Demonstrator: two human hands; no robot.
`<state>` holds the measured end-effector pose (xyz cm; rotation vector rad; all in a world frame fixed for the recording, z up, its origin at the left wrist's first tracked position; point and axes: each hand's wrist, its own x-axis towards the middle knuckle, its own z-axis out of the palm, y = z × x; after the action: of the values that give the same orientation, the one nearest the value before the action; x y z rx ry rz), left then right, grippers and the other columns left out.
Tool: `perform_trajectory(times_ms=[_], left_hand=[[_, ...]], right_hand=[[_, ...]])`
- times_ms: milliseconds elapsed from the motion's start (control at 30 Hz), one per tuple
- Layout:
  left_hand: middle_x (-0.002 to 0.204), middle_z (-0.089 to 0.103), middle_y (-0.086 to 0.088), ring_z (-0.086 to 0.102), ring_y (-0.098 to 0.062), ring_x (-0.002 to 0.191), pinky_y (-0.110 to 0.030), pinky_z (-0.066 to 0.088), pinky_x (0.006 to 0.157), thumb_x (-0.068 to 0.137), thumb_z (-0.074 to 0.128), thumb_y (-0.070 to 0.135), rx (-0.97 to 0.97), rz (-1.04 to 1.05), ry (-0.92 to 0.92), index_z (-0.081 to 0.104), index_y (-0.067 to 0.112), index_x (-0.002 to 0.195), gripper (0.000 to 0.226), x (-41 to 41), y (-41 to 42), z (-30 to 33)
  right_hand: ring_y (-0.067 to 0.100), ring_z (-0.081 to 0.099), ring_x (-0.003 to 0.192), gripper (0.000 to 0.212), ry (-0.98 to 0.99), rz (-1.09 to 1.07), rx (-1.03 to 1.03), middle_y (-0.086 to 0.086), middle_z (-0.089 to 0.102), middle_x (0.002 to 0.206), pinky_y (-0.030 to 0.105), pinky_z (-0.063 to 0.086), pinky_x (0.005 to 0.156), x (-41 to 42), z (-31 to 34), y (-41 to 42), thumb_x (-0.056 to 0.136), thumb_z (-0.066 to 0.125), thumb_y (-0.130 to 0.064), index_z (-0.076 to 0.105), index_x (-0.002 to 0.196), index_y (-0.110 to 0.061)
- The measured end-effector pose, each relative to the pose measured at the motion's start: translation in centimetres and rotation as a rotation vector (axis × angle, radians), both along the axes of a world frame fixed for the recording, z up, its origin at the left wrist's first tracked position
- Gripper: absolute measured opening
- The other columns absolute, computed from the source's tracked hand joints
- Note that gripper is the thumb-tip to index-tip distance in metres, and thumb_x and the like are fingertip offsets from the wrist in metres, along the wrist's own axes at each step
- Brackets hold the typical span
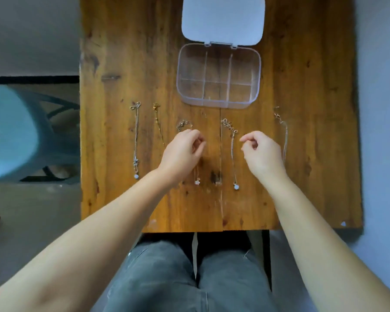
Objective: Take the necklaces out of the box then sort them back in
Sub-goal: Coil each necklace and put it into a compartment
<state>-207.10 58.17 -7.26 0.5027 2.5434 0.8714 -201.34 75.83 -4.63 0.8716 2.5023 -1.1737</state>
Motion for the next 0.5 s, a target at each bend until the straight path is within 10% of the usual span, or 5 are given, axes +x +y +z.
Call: perform_trajectory(times_ms=[267,500], left_hand=[[0.102,0.058,0.0,0.054,-0.019,0.096,-0.037,0.049,0.083,0.089,0.061,0.032,-0.222,0.504,0.02,0.053,0.016,0.112,0.029,4.3,-12.9,-1.5],[0.098,0.057,-0.006,0.051,-0.022,0.091,-0.036,0.043,0.077,0.09,0.058,0.028,-0.358,0.404,0.058,0.061,0.013,0.099,0.018,5.4,-13.5,-2.5]], right_hand=[[0.027,0.053,0.109,0.031,0.128,0.699,0.117,0.009,0.054,0.121,0.043,0.049,0.088,-9.8,-1.4,-13.7,0.094,0.043,-0.008,0.059,0.119,-0.014],[0.032,0.045,0.113,0.027,0.183,1.198,0.436,0.013,0.047,0.125,0.042,0.039,0.088,-12.7,-3.6,-17.5,0.09,0.056,-0.018,0.056,0.116,-0.012]])
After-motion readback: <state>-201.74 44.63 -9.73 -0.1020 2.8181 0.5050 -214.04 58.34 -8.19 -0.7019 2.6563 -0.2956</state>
